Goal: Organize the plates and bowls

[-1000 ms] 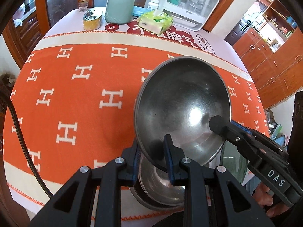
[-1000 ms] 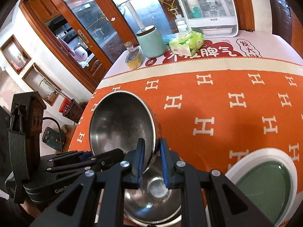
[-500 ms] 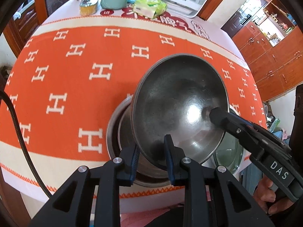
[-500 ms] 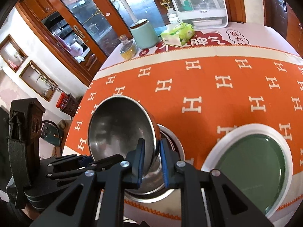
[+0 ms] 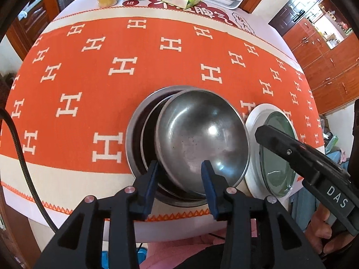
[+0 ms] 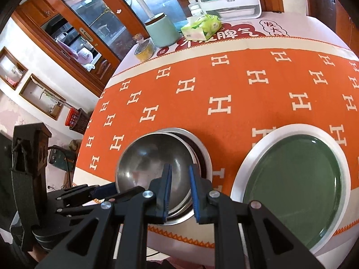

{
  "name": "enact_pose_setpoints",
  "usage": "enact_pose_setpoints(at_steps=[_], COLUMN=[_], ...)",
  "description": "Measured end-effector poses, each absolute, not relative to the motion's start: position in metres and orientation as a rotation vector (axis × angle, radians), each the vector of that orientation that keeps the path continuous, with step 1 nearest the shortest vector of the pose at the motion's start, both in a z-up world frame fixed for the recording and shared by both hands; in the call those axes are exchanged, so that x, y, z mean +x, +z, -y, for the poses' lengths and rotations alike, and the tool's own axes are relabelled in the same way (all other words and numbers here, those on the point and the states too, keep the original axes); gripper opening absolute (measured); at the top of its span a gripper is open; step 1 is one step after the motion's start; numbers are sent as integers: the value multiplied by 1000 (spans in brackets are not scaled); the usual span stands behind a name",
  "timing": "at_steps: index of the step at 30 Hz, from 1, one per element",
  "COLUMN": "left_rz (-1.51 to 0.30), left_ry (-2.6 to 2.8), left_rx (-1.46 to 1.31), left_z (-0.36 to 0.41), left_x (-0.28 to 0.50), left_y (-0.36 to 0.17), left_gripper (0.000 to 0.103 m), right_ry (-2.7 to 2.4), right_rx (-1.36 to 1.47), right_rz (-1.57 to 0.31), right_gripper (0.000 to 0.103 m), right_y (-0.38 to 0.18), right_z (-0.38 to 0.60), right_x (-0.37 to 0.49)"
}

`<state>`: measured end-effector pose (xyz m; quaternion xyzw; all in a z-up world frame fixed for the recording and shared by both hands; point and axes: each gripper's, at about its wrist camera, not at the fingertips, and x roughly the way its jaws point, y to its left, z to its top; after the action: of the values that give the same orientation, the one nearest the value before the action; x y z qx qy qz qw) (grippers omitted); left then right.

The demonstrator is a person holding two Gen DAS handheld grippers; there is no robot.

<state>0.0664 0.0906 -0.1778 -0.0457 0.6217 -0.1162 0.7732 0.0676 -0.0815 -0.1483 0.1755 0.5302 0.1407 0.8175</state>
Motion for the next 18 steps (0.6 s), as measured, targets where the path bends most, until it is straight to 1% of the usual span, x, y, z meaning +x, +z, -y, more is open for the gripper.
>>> enact_pose_setpoints(at_steps=[2,3,4,16,18], left_rz=[-1346,-1344,-1336,-1224,-1208], left_ry=[-236,-232,-223,-191,-180], left_rx=[-89,-88,-87,-112,-113], left_z=[-90,-91,-92,-107,-111], left_x=[66,66,65,54,53], left_y=[-176,-176,-174,-158,-156], left_gripper=[40,43,45,45,47], right_ry=[294,290,288,279,281], right_rx=[382,389,395,500,520], right_rz=[-1130,-1128,-1127,-1145,-1153], right_gripper=[16,16,16,16,16], right_y=[-148,-148,-148,-159,-162], right_z=[84,86,87,102,104], right_x=[66,66,65,61,60])
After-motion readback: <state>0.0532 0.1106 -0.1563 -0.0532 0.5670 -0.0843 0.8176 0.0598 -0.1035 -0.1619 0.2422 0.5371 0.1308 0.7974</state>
